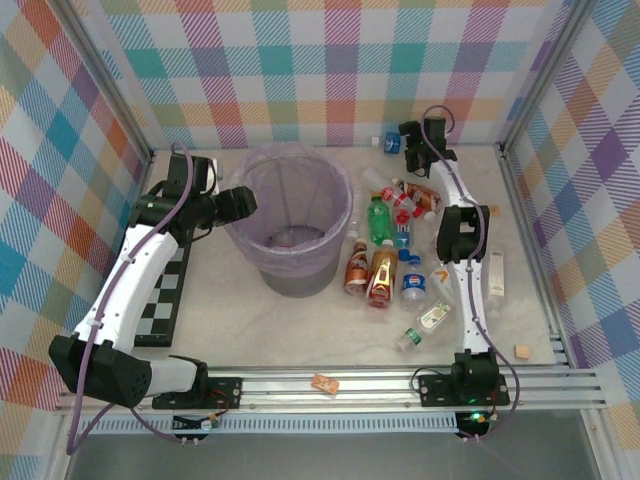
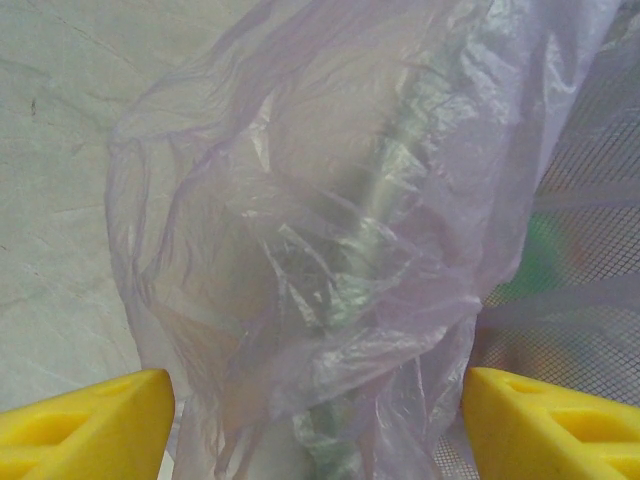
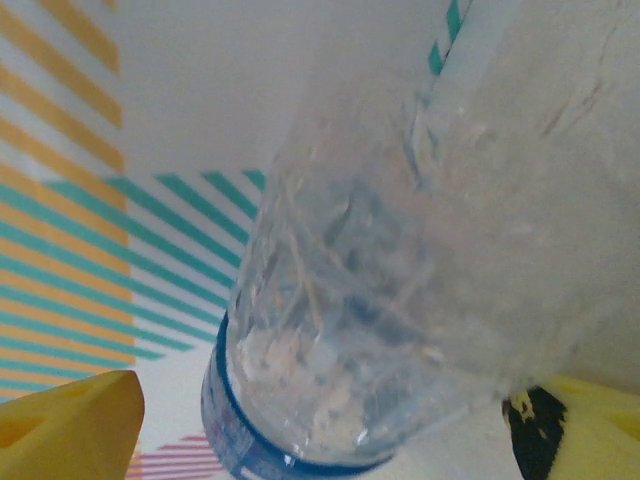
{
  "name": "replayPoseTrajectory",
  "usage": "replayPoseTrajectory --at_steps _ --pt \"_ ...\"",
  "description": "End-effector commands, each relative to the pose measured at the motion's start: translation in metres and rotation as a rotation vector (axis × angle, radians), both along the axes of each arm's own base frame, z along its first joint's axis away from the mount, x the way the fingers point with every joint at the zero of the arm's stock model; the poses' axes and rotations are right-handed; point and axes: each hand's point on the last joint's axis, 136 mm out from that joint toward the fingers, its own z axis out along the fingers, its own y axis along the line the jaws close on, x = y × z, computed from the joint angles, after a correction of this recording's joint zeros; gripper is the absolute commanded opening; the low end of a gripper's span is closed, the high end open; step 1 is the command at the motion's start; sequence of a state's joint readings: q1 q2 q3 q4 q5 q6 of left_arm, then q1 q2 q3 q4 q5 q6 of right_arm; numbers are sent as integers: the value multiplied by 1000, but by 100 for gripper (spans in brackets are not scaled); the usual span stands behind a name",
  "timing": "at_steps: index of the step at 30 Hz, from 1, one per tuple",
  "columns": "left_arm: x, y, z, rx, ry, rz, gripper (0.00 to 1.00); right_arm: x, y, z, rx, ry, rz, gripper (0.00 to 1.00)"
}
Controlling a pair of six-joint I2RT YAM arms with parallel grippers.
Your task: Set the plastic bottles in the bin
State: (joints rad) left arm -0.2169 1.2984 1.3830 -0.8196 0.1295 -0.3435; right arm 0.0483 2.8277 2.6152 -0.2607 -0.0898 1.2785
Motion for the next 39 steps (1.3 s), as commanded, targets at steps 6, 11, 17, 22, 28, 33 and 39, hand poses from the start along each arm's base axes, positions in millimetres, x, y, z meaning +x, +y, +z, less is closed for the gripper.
replayPoseTrajectory --at_steps 6,11,17,22,28,33,39 --pt "-2 9 9 11 -19 21 76 -4 -22 -62 10 94 -47 87" --pt "0 8 13 8 -34 23 76 -4 -25 -67 18 99 -52 68" --pt "2 9 16 18 -38 22 77 -4 -26 -59 17 88 -43 56" --pt "4 8 17 14 -39 17 77 -9 -27 -9 -33 27 -4 53" --pt "4 7 20 13 -48 14 77 -26 -32 60 -81 -67 33 51" --pt "5 6 24 0 -60 9 77 -57 -34 83 -89 -81 50 51" --pt "5 4 26 -5 -67 3 77 -83 -24 79 -80 -23 102 51"
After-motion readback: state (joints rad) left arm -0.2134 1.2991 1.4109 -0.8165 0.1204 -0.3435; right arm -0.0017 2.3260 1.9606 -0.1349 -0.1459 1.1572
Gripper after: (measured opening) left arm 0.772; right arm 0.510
